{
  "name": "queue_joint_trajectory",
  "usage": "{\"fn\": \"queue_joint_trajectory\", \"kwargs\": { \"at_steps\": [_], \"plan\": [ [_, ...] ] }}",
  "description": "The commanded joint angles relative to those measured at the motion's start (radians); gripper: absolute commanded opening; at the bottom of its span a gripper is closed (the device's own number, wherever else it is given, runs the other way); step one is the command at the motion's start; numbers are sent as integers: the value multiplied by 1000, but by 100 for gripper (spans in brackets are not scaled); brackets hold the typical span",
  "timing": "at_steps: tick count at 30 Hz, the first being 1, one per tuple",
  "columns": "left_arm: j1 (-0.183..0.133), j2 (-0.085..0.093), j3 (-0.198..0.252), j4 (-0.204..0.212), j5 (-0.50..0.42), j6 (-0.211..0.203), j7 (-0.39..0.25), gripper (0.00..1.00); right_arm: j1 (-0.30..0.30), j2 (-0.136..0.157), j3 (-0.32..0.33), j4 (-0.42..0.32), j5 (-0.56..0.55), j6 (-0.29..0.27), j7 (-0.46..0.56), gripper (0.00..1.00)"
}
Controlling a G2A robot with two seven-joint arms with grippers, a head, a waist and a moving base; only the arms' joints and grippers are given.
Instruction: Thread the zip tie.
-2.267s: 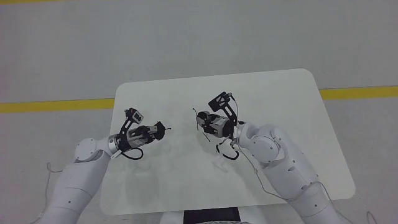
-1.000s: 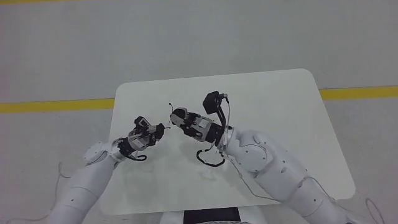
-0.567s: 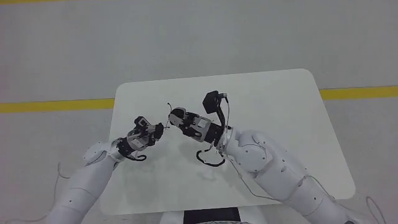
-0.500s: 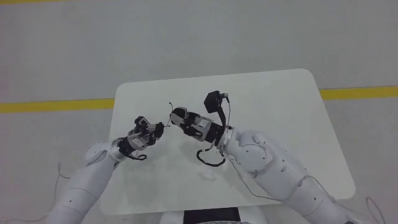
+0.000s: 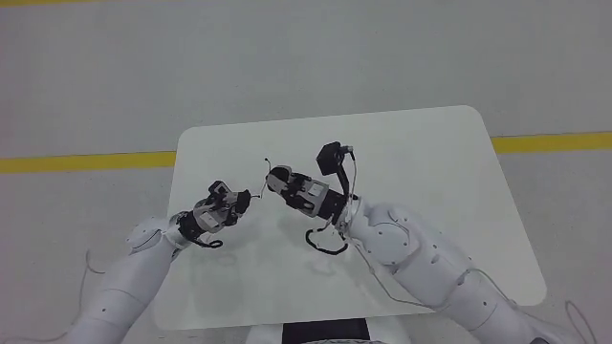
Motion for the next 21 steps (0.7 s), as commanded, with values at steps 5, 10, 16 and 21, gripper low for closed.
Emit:
{"fn": "queue_joint_trajectory", "kwargs": {
  "at_steps": [5,10,16,21],
  "plan": [
    [-4,10,19,-7,-29,19,0,0,8,9,-29,-1,-19,0,-42,0],
    [-10,23,30,-11,-40,25,0,0,8,9,-29,-1,-19,0,-42,0],
    [-23,39,62,-17,-40,16,0,0,8,9,-29,-1,-19,0,-42,0],
    [-33,52,92,-2,-43,4,0,0,8,9,-29,-1,-19,0,-42,0]
  ]
}}
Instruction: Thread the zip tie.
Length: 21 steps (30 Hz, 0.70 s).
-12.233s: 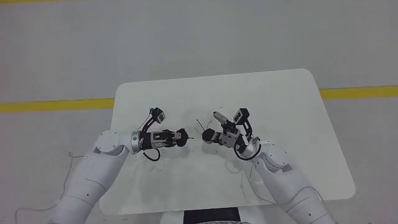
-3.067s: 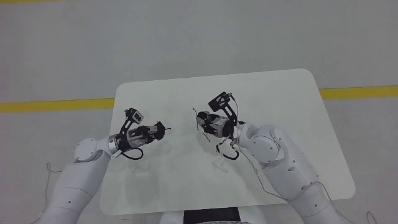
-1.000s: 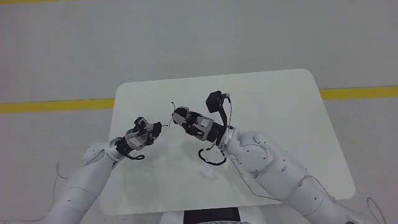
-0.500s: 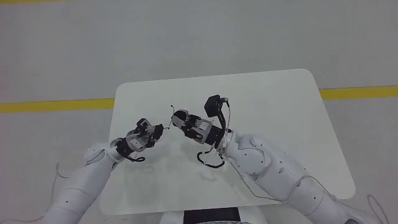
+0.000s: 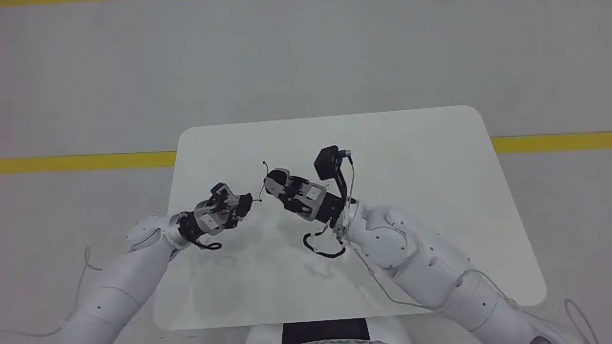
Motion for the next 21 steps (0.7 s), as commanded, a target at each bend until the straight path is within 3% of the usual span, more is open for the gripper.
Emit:
{"fn": "queue_joint_trajectory", "kwargs": {
  "at_steps": [1,8,13,18,21],
  "plan": [
    [-1,4,12,-4,-11,-1,0,0,0,0,0,0,0,0,0,0],
    [5,35,49,-41,-40,-15,0,0,0,0,0,0,0,0,0,0],
    [6,60,59,-51,-56,-62,0,0,0,0,0,0,0,0,0,0],
    [15,86,64,-81,-68,-81,0,0,0,0,0,0,0,0,0,0],
    [16,89,66,-85,-68,-84,0,0,0,0,0,0,0,0,0,0]
  ]
}}
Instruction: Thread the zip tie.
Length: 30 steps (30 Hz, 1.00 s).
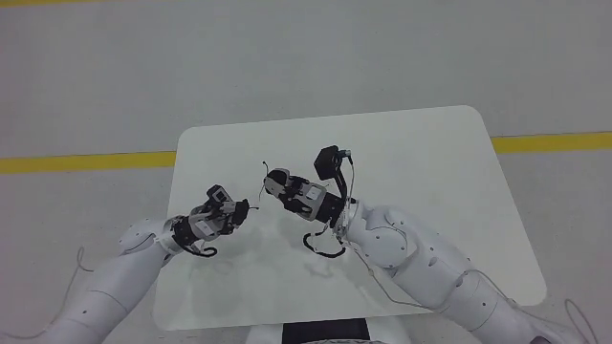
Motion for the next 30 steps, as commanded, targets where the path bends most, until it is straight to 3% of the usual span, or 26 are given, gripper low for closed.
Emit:
{"fn": "queue_joint_trajectory", "kwargs": {
  "at_steps": [1,30],
  "plan": [
    [0,0,0,1,0,0,0,0,0,0,0,0,0,0,0,0],
    [0,0,0,1,0,0,0,0,-35,-17,22,-18,-50,0,35,0]
  ]
}}
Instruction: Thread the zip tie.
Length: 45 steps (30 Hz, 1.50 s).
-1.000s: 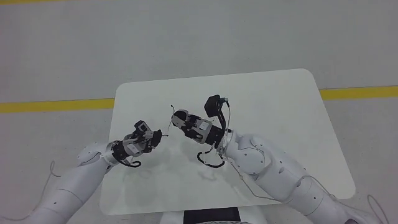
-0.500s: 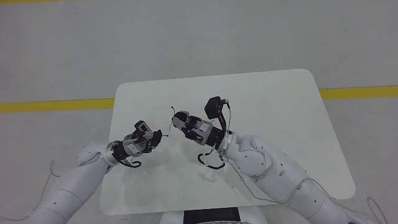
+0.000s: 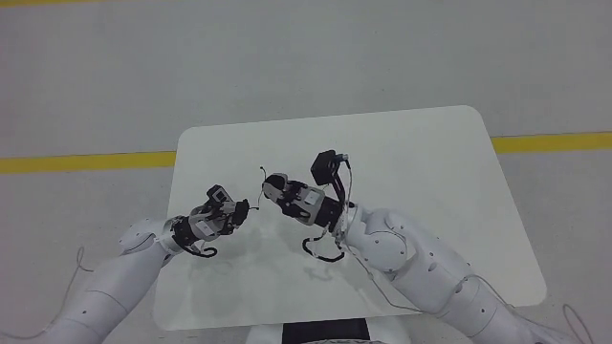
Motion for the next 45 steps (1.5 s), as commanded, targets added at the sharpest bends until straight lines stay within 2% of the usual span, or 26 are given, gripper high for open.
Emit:
{"fn": "queue_joint_trajectory", "kwargs": {
  "at_steps": [1,45],
  "plan": [
    [0,0,0,0,0,0,0,0,0,-1,-1,2,-1,0,1,0],
    [0,0,0,0,0,0,0,0,-20,-7,14,10,-11,0,20,0]
  ]
}}
